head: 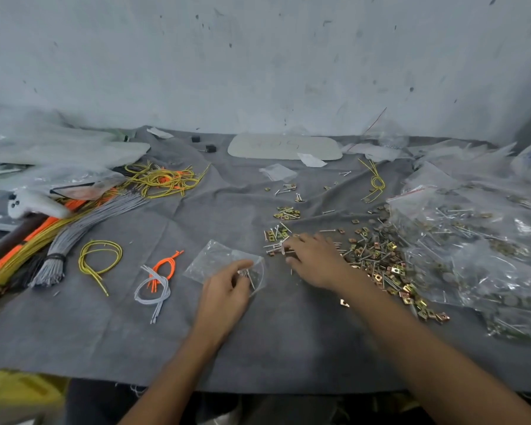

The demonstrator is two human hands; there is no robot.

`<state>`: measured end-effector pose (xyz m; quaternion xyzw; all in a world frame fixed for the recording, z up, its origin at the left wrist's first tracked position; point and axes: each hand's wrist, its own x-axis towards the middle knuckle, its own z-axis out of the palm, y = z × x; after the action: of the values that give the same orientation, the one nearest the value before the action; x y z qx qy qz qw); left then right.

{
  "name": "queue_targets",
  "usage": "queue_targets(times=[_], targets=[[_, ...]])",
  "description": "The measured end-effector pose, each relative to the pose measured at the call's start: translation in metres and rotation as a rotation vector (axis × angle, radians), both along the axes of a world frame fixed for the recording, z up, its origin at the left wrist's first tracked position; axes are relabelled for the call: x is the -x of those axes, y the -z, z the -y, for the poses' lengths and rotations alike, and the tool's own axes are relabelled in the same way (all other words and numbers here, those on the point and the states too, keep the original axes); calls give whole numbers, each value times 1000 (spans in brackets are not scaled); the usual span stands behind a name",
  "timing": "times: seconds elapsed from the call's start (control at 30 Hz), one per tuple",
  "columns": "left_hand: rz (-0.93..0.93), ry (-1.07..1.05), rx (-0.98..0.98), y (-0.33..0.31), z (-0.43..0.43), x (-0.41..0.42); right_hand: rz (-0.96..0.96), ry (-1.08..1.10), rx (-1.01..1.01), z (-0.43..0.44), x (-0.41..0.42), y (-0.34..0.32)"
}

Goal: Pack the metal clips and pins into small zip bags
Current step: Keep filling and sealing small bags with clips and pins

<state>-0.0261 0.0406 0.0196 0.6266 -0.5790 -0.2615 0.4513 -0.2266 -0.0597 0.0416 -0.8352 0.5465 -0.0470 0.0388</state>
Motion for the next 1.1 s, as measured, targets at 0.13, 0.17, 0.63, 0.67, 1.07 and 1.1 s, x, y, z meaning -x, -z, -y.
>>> queue_targets(times=[0.13, 0.17, 0.63, 0.67, 1.07, 1.1], targets=[[1, 6, 16, -3, -3, 1, 188, -119, -80, -25, 3, -6], [2, 9, 19, -3, -3, 1, 266, -109, -108, -29, 6, -9], [59, -9, 28, 4, 1, -1, 170, 87, 70, -29, 0, -17], [55, -7, 26, 3, 0, -1, 126, 85, 92, -28, -6, -18], [16, -6, -4, -3, -4, 0, 491, 117, -27, -42, -14, -15], [17, -9, -5, -4, -5, 0, 615, 123, -64, -48, -14, -14]])
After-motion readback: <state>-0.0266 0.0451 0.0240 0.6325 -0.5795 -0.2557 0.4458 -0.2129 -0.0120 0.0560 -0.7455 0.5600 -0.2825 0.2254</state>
